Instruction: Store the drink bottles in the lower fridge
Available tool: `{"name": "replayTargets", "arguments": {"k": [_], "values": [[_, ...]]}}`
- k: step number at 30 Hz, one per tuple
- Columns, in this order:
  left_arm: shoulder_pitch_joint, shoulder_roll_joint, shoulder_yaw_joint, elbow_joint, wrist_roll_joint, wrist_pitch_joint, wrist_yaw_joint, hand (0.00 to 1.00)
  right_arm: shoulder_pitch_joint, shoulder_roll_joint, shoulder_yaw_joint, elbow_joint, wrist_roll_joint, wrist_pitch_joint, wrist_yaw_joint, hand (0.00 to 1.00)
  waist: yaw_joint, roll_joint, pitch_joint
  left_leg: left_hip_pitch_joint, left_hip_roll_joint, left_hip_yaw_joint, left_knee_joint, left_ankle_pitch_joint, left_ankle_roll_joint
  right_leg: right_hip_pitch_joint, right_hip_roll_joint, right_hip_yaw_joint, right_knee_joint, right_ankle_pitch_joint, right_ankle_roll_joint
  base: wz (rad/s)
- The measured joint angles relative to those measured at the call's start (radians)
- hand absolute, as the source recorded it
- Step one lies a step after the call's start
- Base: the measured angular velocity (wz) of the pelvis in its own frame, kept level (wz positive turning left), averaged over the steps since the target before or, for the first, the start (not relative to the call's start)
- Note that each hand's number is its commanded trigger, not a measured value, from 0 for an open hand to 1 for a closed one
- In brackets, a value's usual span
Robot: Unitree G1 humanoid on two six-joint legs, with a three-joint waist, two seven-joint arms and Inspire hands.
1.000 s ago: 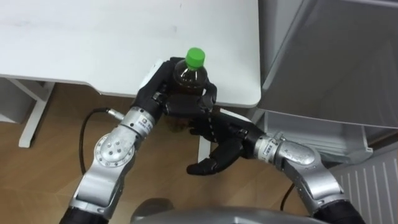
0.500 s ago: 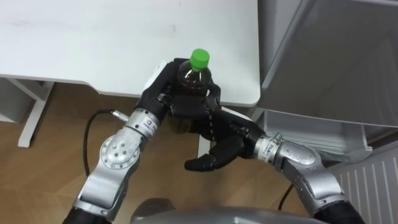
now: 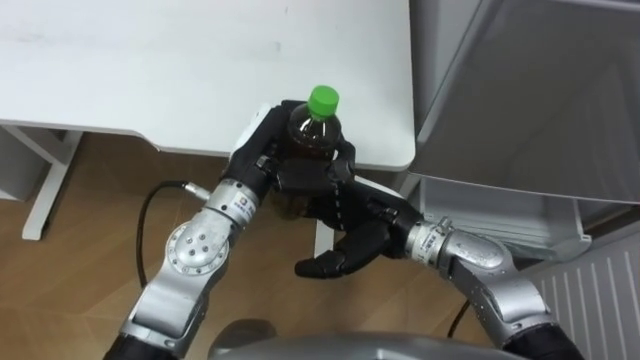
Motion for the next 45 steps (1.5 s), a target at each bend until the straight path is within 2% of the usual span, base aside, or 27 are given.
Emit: {"name": "replayTargets", "arguments": {"k": [5,21,24,33,40,45], "values": [[0.0,0.006,-0.004,0.0,0.0,0.0,0.003,1.0,0.0,0.0,0.005,0.0,0.0,0.0,-0.005,0.0,0.0,-0.005,-0.0034,0.0,0.0,0.001,0.003,0.0,0.0,-0.001,0.0,0.0,0.0,0.0,0.0,0.0],[0.0,0.012,-0.011,0.002,0.001,-0.001,0.006,1.0,0.0,0.0,0.009,0.0,0.0,0.003,-0.007,0.0,0.005,-0.003,-0.003,0.001,0.0,0.001,-0.001,0.0,0.0,-0.004,0.0,0.002,-0.001,0.0,0.0,0.0],[0.0,0.012,-0.014,0.014,0.0,-0.002,0.006,1.0,0.0,0.001,0.009,0.002,0.001,0.02,-0.007,0.0,0.005,-0.003,-0.0029,0.002,0.0,0.001,-0.001,0.0,0.0,-0.004,0.0,0.002,-0.001,0.0,0.0,0.0],[0.0,0.012,-0.022,0.046,-0.001,-0.002,0.006,1.0,0.0,0.006,0.018,0.027,0.004,0.035,-0.007,0.0,0.002,-0.005,-0.0024,0.001,0.0,0.001,0.0,0.0,0.0,-0.004,0.0,0.002,-0.001,0.0,0.0,0.0],[0.0,0.012,-0.023,0.059,-0.003,-0.002,0.006,1.0,0.0,0.006,0.041,0.027,0.022,0.047,-0.038,0.0,0.004,-0.015,0.0033,0.0,0.004,0.011,0.004,0.0,0.0,-0.006,0.001,0.007,0.0,0.002,-0.002,-0.02],[0.0,0.015,-0.024,0.06,-0.021,0.0,0.006,1.0,-0.001,0.006,0.052,0.027,0.051,0.058,-0.059,0.0,0.002,-0.013,0.0023,-0.02,0.01,0.015,0.012,-0.001,0.0,-0.018,0.006,0.014,0.0,0.009,-0.004,-0.03]]}}
